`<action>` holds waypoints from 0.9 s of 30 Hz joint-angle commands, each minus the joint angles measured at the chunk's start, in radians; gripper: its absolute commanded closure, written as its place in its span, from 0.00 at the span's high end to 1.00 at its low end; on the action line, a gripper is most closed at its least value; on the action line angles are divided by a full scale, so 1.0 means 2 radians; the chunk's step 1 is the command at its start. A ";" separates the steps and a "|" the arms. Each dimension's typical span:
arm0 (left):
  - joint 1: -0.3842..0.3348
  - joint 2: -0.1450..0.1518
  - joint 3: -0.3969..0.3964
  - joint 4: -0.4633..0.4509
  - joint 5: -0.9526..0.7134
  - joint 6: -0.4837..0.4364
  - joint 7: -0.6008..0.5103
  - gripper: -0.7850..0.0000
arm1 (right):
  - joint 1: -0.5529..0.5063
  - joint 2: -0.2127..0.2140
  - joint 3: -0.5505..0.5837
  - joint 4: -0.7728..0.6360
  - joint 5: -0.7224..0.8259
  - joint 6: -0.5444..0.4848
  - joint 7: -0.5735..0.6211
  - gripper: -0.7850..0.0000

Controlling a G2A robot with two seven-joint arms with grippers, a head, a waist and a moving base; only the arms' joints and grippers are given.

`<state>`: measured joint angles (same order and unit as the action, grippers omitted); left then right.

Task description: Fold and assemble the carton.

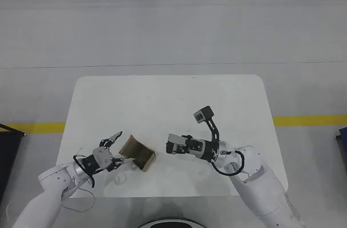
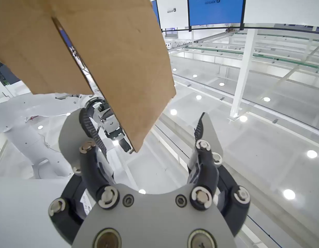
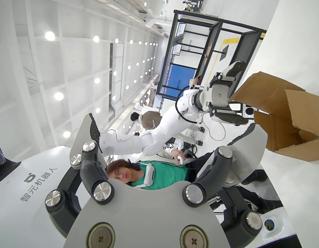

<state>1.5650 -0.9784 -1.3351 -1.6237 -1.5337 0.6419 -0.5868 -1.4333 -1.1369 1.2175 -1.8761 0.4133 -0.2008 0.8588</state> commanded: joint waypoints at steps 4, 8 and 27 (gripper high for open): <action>0.008 0.003 -0.018 -0.012 0.053 -0.037 -0.041 1.00 | 0.004 0.000 -0.006 -0.004 -0.005 0.005 -0.006 1.00; 0.025 0.019 -0.055 -0.034 0.168 0.002 -0.116 1.00 | 0.005 0.000 -0.009 -0.006 -0.009 0.007 -0.010 1.00; 0.069 0.042 -0.170 -0.064 0.347 -0.157 -0.239 1.00 | -0.004 -0.004 -0.037 -0.019 0.053 -0.072 0.017 1.00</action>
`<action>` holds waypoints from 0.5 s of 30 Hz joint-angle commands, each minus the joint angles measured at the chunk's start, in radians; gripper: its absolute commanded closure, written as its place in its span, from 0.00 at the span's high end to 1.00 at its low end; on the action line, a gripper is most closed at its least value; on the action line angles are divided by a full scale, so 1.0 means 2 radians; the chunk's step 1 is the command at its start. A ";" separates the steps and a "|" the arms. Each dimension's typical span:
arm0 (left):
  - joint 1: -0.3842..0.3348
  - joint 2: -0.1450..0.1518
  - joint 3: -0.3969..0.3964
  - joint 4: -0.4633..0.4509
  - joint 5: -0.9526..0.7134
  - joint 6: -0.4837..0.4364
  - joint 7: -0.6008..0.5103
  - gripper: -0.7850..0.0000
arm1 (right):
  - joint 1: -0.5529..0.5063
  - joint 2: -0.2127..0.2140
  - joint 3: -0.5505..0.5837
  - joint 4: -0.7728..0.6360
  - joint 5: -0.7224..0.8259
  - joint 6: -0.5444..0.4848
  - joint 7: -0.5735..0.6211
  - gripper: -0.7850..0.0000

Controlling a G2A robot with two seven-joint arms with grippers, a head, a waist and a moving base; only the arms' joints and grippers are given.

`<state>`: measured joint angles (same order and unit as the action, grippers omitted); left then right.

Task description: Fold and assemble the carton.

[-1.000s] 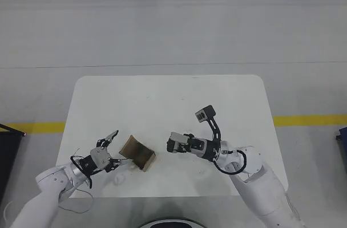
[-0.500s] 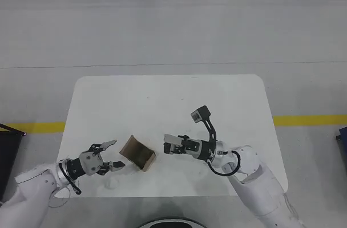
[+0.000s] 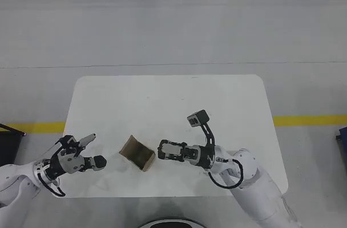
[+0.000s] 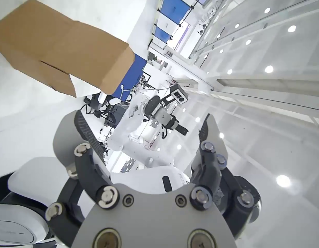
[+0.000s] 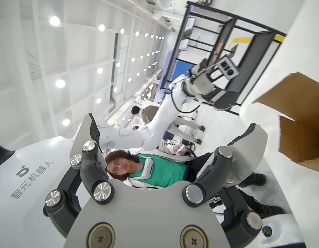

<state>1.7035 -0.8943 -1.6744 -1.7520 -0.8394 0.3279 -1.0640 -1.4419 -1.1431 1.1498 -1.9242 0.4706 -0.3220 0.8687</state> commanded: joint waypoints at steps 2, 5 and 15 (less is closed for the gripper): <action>-0.005 0.003 -0.008 -0.027 0.098 -0.054 0.046 1.00 | 0.006 -0.001 -0.007 0.018 0.043 -0.016 0.033 1.00; 0.022 0.005 0.005 -0.078 0.277 -0.148 0.112 1.00 | 0.014 -0.002 -0.012 0.036 0.048 -0.011 0.035 1.00; 0.057 0.010 0.037 -0.141 0.585 -0.261 0.166 1.00 | 0.030 -0.006 -0.025 0.053 0.042 0.010 0.002 1.00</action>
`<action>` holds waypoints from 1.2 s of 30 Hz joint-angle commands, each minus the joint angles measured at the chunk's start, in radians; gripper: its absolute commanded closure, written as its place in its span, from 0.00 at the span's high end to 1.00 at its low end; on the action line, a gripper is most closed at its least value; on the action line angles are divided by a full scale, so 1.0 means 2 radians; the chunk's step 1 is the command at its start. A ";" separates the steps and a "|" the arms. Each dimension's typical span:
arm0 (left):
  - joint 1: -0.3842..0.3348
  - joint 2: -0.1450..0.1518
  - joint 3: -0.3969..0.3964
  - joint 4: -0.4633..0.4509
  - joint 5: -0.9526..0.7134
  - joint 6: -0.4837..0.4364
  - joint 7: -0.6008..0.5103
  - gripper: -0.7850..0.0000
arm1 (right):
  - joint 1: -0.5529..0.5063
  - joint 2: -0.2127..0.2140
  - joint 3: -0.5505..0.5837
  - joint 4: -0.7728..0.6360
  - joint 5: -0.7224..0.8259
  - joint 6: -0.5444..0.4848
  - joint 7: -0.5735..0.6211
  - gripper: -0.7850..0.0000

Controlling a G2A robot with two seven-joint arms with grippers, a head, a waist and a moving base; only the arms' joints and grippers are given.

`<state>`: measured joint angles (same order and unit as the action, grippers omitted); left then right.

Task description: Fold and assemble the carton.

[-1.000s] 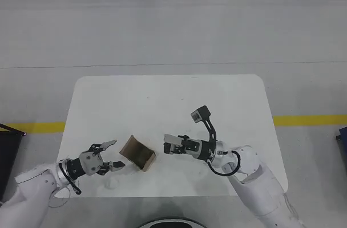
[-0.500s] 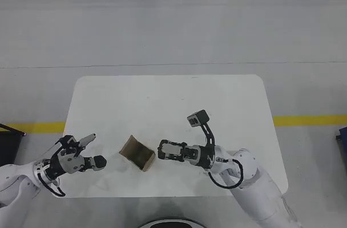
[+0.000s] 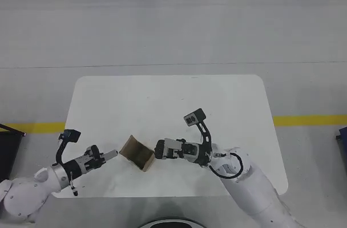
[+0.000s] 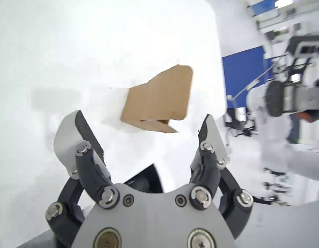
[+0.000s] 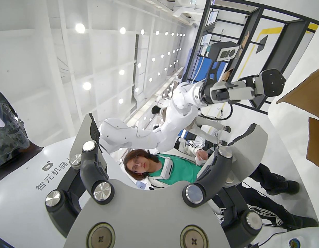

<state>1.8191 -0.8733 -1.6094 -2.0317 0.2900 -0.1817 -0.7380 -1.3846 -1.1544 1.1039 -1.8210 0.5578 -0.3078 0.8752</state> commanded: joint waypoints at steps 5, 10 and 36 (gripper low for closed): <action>-0.008 -0.003 0.034 -0.004 0.062 -0.030 0.033 1.00 | 0.013 -0.002 -0.016 0.011 -0.034 0.035 -0.014 1.00; -0.021 -0.008 0.066 -0.001 0.098 -0.027 0.076 0.96 | 0.023 -0.002 -0.031 0.007 -0.085 0.090 -0.031 1.00; -0.051 -0.020 0.111 0.032 0.133 -0.024 0.125 0.00 | 0.061 -0.015 -0.108 -0.013 -0.260 0.269 -0.171 0.00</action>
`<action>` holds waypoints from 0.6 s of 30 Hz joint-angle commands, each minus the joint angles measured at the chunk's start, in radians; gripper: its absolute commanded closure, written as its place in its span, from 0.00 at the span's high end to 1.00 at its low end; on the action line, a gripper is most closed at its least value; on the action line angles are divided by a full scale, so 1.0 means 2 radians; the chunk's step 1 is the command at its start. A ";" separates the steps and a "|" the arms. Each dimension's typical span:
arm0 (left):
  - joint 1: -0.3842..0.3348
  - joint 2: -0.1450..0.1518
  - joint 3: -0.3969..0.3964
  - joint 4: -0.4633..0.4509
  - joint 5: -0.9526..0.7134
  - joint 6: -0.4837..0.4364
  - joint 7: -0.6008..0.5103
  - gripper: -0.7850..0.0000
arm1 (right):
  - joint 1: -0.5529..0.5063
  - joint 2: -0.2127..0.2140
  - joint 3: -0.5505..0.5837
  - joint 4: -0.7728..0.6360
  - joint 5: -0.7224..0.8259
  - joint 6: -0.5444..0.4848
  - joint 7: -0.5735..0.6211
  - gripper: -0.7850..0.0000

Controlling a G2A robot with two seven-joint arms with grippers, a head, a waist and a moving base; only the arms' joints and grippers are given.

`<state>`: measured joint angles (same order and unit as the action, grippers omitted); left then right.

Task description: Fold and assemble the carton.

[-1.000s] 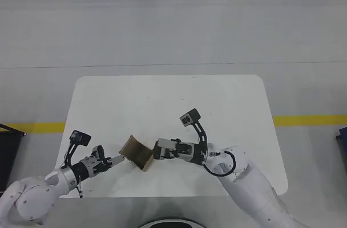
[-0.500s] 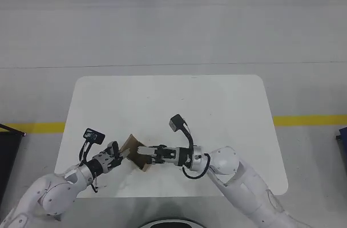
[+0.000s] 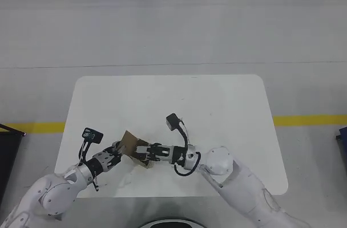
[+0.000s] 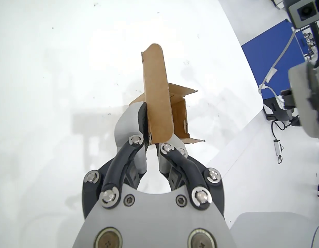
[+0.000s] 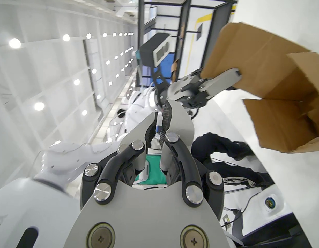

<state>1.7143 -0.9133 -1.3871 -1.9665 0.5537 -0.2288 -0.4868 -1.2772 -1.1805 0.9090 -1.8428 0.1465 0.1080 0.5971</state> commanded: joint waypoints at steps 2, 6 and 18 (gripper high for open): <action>0.005 0.000 -0.001 -0.003 0.003 -0.002 0.000 0.00 | 0.022 -0.008 -0.041 -0.009 -0.106 0.129 -0.061 0.00; 0.009 -0.001 -0.003 -0.005 0.007 -0.005 0.000 0.00 | 0.057 -0.022 -0.089 -0.006 -0.162 0.241 -0.088 0.00; 0.013 -0.002 -0.007 -0.006 0.011 -0.006 -0.003 0.00 | 0.113 -0.046 -0.163 0.022 -0.223 0.326 -0.054 0.00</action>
<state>1.7408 -0.9175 -1.4021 -1.9769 0.5731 -0.2419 -0.4913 -1.0556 -1.2707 0.5894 -1.8004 -0.2935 0.7612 0.4872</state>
